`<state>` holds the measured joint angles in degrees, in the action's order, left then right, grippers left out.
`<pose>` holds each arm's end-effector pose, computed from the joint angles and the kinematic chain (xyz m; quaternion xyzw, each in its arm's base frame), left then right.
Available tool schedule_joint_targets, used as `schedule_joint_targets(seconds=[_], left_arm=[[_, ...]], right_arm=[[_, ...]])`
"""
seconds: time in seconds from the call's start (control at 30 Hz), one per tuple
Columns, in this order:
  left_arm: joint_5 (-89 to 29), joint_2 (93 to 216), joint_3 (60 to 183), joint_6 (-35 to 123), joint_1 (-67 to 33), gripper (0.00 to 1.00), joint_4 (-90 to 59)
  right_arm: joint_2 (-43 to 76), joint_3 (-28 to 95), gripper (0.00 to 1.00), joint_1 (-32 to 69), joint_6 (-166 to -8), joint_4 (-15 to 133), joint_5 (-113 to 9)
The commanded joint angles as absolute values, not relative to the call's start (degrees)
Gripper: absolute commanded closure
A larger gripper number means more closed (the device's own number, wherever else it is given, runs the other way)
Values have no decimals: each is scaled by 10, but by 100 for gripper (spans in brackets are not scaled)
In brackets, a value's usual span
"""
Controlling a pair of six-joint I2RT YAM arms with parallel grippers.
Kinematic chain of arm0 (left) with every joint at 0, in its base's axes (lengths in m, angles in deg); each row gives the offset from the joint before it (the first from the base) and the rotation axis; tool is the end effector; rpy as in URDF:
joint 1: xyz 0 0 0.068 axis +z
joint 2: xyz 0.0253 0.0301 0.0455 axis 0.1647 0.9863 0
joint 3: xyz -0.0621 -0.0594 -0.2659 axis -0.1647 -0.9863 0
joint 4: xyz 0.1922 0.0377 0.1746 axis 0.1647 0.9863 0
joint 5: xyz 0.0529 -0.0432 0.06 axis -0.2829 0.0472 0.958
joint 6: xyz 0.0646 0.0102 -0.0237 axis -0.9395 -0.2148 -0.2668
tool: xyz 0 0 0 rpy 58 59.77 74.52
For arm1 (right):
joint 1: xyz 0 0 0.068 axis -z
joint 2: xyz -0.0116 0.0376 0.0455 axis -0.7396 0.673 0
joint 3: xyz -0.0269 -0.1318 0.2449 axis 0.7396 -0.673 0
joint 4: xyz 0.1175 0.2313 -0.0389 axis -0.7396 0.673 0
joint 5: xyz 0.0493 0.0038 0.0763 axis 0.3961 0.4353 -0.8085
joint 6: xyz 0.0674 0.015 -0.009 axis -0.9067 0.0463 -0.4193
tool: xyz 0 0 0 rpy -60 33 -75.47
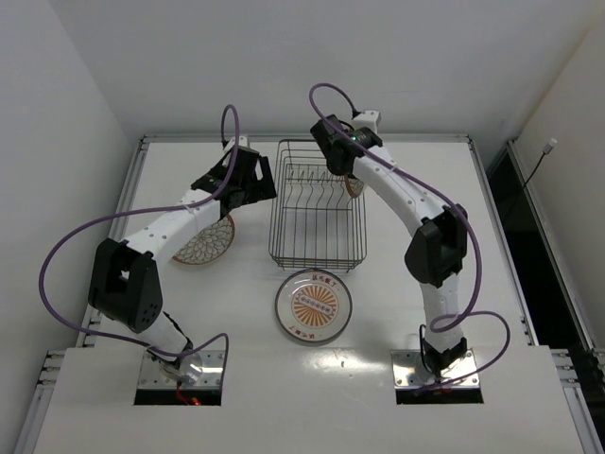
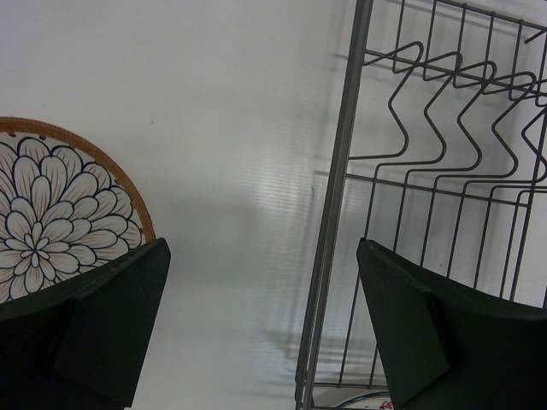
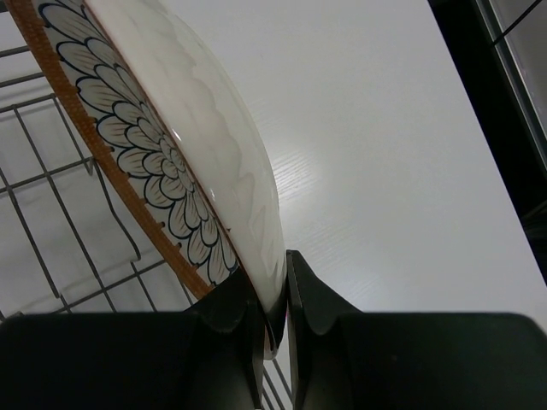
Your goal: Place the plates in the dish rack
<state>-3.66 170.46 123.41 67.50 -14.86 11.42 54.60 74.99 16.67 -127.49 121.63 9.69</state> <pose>0.3485 -0.1387 0.2838 -0.1464 0.8921 -0.0764 0.4206 0.4056 0.1903 0.3031 0.2200 0.8466 -0.2246 0.4295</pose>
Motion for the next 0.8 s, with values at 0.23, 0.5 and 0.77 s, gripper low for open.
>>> schedule_joint_targets(seconds=[0.23,0.5,0.77], left_arm=[[-34,1705,1244,671,-147,11,107],[-40,1705,1244,671,-147,11,107],[-45,1705,1249,671,-147,11,112]], right_arm=[[578,808,100,117,-1342,1236,191],[606,770,82,74,-1363,1217,179],[611,747,65,50,-1390,1224,174]])
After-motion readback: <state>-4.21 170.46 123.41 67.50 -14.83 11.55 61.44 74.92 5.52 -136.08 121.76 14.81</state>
